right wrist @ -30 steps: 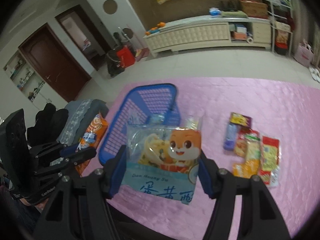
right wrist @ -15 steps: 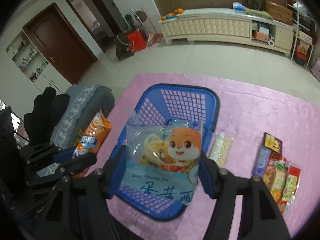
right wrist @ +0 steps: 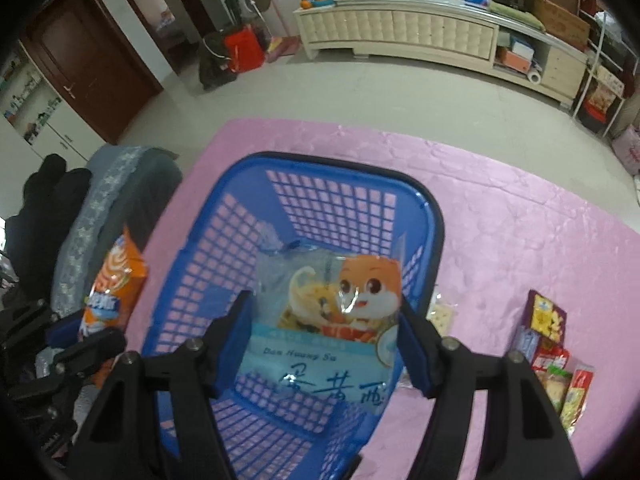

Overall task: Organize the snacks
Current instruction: 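Carry the bread bag and sausage stick over the basket with both grippers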

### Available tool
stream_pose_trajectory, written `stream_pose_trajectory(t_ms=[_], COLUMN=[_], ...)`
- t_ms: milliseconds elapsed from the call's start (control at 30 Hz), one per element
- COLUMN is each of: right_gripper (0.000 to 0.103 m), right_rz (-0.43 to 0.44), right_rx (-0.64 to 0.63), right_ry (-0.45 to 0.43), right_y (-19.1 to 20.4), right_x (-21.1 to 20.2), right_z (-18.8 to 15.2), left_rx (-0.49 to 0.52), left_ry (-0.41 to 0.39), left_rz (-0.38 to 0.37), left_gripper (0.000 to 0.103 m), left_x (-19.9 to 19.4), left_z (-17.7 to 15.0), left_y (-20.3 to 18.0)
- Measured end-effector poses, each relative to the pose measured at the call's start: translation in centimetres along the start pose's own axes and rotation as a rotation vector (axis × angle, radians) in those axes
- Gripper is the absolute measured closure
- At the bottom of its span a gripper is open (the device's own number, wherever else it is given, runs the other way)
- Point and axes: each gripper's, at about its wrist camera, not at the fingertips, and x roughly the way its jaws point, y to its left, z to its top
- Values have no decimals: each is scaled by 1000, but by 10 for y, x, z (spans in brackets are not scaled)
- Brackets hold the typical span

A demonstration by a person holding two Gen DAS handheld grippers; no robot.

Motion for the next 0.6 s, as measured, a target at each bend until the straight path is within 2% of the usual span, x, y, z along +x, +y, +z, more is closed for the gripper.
stream_pose_trajectory(t_ms=[100, 167, 200, 400, 467, 533, 600], right_gripper=[29, 18, 17, 15, 11, 7, 7], right_rz=[31, -2, -14, -75, -132, -204, -236], right_rx=[28, 30, 28, 52, 15, -11, -9], right_ry=[-21, -45, -58, -276, -289, -267, -256], right_y=[-6, -7, -6, -4, 2, 6, 5], right_x=[-4, -11, -14, -64, -74, -75, -78], right_z=[-2, -6, -7, -27, -32, -32, -32], left_rx=[-3, 1, 3, 8, 5, 4, 1], left_ry=[4, 4, 4, -10, -14, -19, -24], left_rz=[0, -2, -1, -8, -12, -12, -15], left_gripper=[89, 89, 89, 89, 89, 89, 89], left_x=[-3, -5, -6, -14, -15, -16, -15], left_z=[-1, 0, 0, -2, -1, -2, -1], left_y=[-4, -5, -6, -12, -13, -15, -17])
